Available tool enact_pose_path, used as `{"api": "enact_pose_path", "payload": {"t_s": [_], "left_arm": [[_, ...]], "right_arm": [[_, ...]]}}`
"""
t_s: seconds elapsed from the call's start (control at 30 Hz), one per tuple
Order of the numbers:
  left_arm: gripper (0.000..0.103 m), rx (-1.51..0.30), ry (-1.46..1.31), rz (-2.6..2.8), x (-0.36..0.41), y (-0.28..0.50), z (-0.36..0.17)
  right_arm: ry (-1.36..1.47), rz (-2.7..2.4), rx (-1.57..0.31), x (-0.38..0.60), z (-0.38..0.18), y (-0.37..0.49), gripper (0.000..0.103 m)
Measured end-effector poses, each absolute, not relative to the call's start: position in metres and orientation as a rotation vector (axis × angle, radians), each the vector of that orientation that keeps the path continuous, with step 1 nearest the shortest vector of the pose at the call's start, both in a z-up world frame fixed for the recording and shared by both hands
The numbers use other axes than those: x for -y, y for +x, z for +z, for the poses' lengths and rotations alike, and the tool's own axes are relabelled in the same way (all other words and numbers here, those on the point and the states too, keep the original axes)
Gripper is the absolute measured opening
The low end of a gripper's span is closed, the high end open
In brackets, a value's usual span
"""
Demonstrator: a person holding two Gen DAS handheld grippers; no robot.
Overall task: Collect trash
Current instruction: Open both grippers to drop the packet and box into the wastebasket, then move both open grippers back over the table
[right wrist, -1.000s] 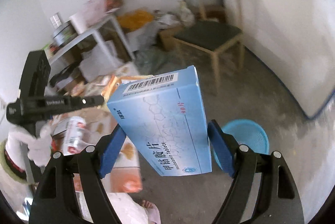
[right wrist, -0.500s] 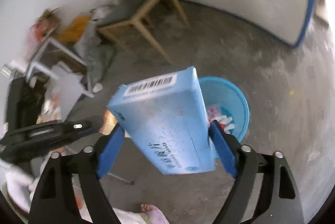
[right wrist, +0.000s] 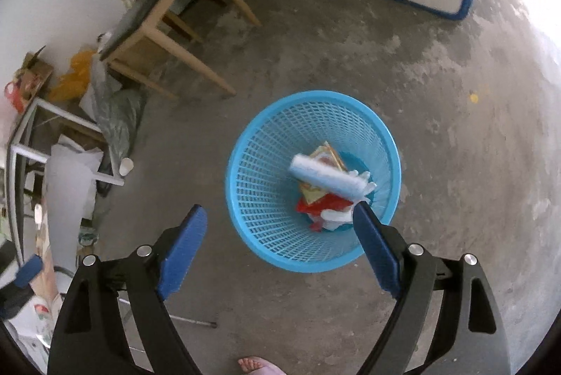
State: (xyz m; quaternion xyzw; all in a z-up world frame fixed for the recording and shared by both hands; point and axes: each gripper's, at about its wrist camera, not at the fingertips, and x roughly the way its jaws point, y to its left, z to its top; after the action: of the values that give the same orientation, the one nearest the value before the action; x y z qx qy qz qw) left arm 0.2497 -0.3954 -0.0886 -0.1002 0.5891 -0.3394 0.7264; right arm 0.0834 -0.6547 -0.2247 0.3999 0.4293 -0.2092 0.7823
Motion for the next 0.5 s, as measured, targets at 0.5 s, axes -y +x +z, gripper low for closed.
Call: {"api": "enact_pose_path", "payload": {"t_s": [0.5], "left_arm": [[0.064, -0.803, -0.072, -0.803, 0.252, 0.116, 0.023]], "right_arm": [[0.465, -0.212, -0.815, 0.502, -0.081, 0.02, 0.083]]}}
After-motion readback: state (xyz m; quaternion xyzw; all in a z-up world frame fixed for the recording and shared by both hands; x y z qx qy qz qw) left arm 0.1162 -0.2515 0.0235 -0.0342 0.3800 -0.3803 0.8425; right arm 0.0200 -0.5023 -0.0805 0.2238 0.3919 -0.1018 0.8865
